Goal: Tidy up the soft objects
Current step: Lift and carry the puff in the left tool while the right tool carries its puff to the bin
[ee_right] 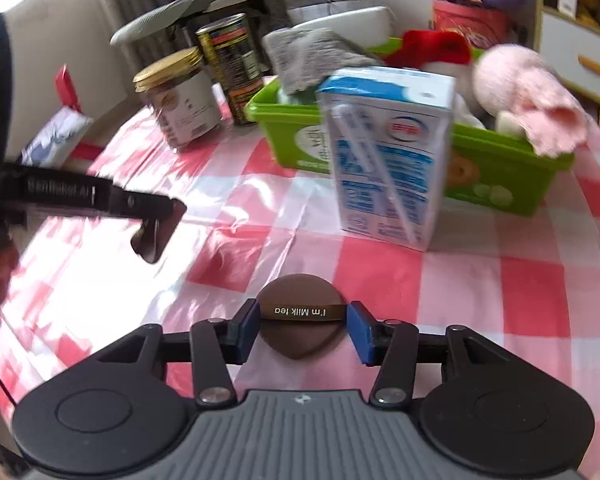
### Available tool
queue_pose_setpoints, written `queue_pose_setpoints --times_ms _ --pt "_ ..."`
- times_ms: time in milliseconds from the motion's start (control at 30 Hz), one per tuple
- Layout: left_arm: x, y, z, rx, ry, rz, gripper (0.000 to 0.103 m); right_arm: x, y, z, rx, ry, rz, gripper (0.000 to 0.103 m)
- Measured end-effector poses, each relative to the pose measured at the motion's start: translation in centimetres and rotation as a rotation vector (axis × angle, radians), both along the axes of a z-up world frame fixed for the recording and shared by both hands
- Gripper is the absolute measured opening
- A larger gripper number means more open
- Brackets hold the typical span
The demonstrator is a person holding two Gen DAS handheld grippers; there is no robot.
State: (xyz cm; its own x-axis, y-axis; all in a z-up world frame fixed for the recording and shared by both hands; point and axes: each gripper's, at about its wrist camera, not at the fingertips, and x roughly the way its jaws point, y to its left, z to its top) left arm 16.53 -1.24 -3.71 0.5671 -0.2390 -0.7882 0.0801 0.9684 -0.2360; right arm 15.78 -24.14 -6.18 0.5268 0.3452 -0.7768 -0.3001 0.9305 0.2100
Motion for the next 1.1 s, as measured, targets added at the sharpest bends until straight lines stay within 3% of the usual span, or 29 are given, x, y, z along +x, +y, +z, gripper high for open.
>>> queue_pose_setpoints --times_ms 233,267,333,633,833,1100 --pt "0.0 0.5 -0.1 0.006 0.004 0.007 0.025 -1.3 2.8 -0.7 -0.146 -0.11 0.088 0.042" --pt "0.0 0.5 -0.1 0.008 0.002 0.009 0.025 -1.3 2.9 -0.8 -0.141 -0.113 0.088 0.04" --pt "0.0 0.5 0.0 0.004 0.0 0.013 0.025 -1.1 2.7 -0.7 -0.123 -0.109 0.079 0.025" --pt "-0.1 0.3 0.1 0.009 -0.006 -0.001 0.025 -0.8 1.6 -0.2 -0.035 -0.079 0.063 0.008" --pt "-0.1 0.4 0.4 -0.001 -0.014 -0.001 0.025 -0.8 1.2 0.4 0.0 -0.097 0.051 0.002" --pt "-0.3 0.5 0.9 -0.016 -0.024 0.008 0.025 -1.0 0.6 1.8 0.033 -0.125 0.022 0.002"
